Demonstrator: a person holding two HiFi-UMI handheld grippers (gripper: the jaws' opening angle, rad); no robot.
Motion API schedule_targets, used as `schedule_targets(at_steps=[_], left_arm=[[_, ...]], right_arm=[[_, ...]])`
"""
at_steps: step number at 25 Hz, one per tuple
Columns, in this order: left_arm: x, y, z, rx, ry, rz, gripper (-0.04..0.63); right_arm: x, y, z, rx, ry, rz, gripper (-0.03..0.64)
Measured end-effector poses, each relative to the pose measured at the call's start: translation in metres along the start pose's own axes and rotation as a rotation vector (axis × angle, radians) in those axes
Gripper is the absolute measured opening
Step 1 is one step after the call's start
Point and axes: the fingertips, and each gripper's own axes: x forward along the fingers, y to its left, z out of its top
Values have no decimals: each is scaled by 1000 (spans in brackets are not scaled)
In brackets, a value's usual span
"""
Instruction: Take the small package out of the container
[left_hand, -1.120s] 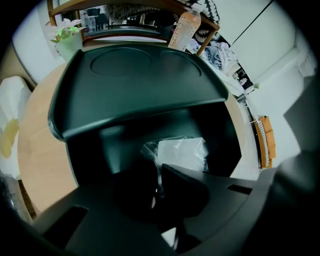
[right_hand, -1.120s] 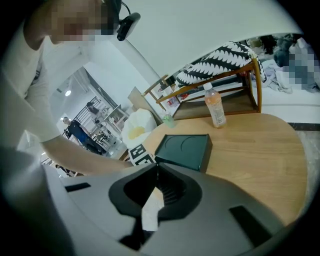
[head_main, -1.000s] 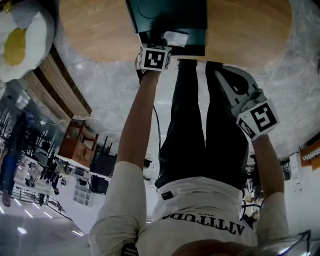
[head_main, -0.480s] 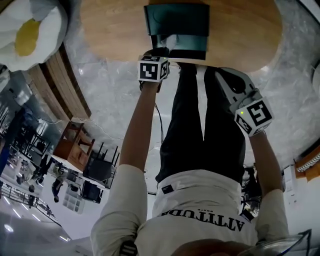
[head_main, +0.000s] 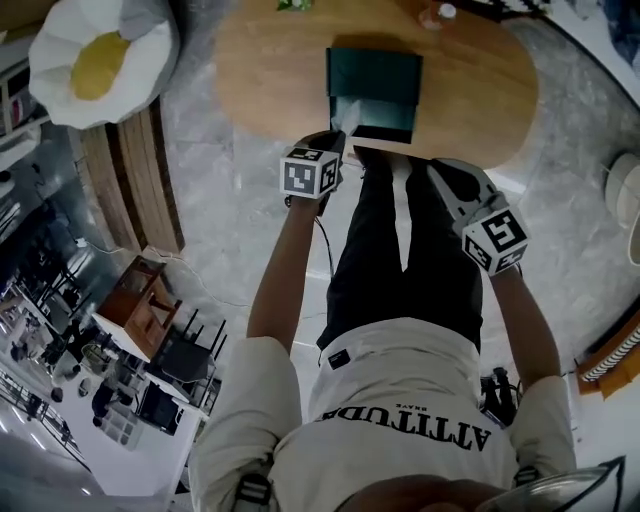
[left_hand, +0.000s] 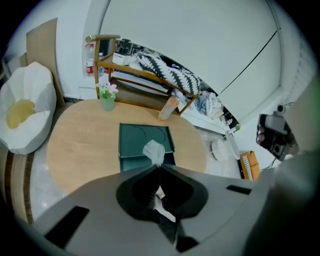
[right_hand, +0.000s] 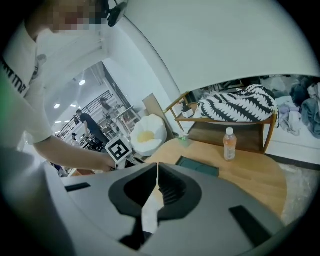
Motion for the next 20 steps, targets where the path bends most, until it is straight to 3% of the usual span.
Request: schedule_targets(at_steps=[12, 20], left_arm=[[-158, -36, 46, 61, -196, -39, 21], [-253, -42, 57, 71, -323, -86, 21]], right_arm=[[-52, 59, 72, -37, -70, -53, 23], [-80, 103, 103, -55, -122, -98, 23]])
